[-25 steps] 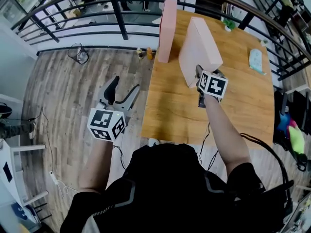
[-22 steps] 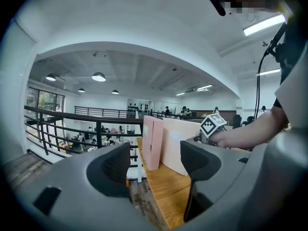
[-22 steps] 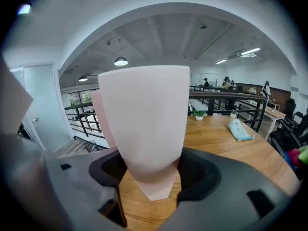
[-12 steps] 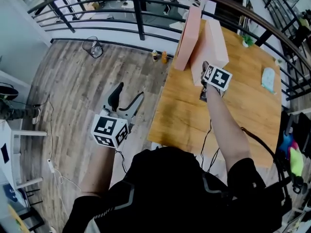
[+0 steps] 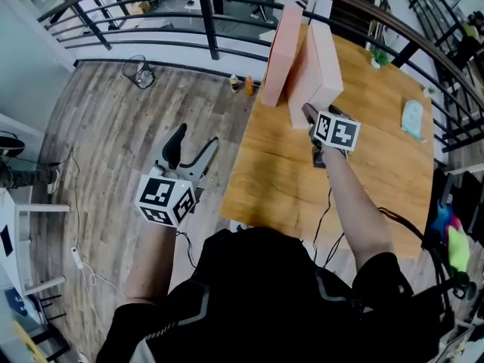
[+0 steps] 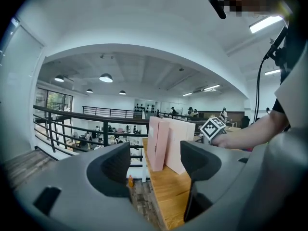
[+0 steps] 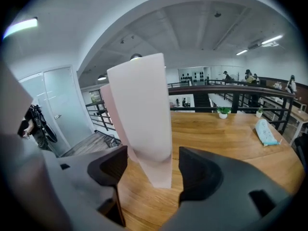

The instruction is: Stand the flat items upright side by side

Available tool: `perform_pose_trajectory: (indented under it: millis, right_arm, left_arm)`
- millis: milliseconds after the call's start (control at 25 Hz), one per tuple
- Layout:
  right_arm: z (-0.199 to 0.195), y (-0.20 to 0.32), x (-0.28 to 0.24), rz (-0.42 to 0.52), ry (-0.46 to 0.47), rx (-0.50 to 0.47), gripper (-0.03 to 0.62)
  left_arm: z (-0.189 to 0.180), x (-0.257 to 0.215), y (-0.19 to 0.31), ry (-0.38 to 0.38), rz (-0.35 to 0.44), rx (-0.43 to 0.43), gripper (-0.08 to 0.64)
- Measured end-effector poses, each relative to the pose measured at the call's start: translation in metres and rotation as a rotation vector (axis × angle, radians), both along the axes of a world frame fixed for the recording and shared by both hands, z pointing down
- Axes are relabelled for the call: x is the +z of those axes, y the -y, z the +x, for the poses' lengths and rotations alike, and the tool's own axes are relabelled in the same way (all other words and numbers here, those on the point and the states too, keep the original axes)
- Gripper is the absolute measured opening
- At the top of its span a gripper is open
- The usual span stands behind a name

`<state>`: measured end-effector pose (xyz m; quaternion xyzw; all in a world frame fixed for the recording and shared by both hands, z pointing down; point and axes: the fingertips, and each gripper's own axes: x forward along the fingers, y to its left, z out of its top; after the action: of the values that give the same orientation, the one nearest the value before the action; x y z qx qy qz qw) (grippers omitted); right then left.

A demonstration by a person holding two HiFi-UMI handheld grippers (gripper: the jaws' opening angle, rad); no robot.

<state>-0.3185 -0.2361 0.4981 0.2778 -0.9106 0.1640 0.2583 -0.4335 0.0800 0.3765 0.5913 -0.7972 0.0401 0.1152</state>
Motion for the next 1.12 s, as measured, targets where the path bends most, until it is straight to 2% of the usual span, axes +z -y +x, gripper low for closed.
perform_pose_trajectory:
  millis: [80,160,240,480,600,1120]
  right_arm:
    - [0.006,-0.002,0.002,0.002,-0.004,-0.043,0.331]
    - [0.013,-0.001,0.003,0.017,-0.004,-0.081,0.285]
    - [0.016,0.003,0.004,0.025,0.001,-0.109,0.278]
    - [0.002,0.003,0.015,0.045,-0.034,-0.225,0.251]
    - [-0.006,0.002,0.017,0.038,-0.023,-0.257,0.236]
    - [-0.053,0.011,0.016,0.001,0.004,-0.228,0.227]
  left_arm:
    - [0.000,-0.001,0.002,-0.004,0.004,-0.009,0.344]
    - [0.002,-0.003,0.005,-0.006,0.007,-0.019,0.344]
    - [0.006,-0.003,0.009,-0.002,0.006,-0.023,0.342]
    - [0.014,0.000,0.006,-0.006,0.000,-0.059,0.336]
    - [0.015,0.002,-0.003,0.002,-0.009,-0.083,0.334]
    - [0.010,-0.004,-0.041,0.008,-0.020,-0.218,0.333]
